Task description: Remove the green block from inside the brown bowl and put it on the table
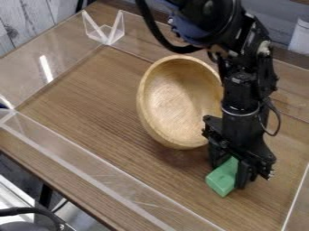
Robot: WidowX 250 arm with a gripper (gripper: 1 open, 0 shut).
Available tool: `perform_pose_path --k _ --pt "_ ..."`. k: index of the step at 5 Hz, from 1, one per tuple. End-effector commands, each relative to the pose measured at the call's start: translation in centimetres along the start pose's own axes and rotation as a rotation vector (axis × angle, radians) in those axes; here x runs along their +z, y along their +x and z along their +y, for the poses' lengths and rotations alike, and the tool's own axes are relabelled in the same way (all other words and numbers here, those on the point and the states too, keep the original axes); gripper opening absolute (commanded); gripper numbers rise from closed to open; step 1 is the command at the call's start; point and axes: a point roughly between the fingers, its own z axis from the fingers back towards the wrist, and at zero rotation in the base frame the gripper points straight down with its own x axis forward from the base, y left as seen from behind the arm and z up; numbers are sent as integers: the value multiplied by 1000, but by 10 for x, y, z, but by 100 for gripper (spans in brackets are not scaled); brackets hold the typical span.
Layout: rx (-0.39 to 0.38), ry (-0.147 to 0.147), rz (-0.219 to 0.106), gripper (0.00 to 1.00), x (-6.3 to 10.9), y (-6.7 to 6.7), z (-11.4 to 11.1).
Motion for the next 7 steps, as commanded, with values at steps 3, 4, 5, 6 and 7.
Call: perform_pose_path --k 3,4,5,6,7 --pt "4 -4 -53 100 17 8 6" --pt "4 -3 -81 100 33 5 8" --pt "2 3 -112 100 47 3 9" --pt "-4 8 -102 100 34 5 8" --pt "-13 9 -99 100 26 9 6"
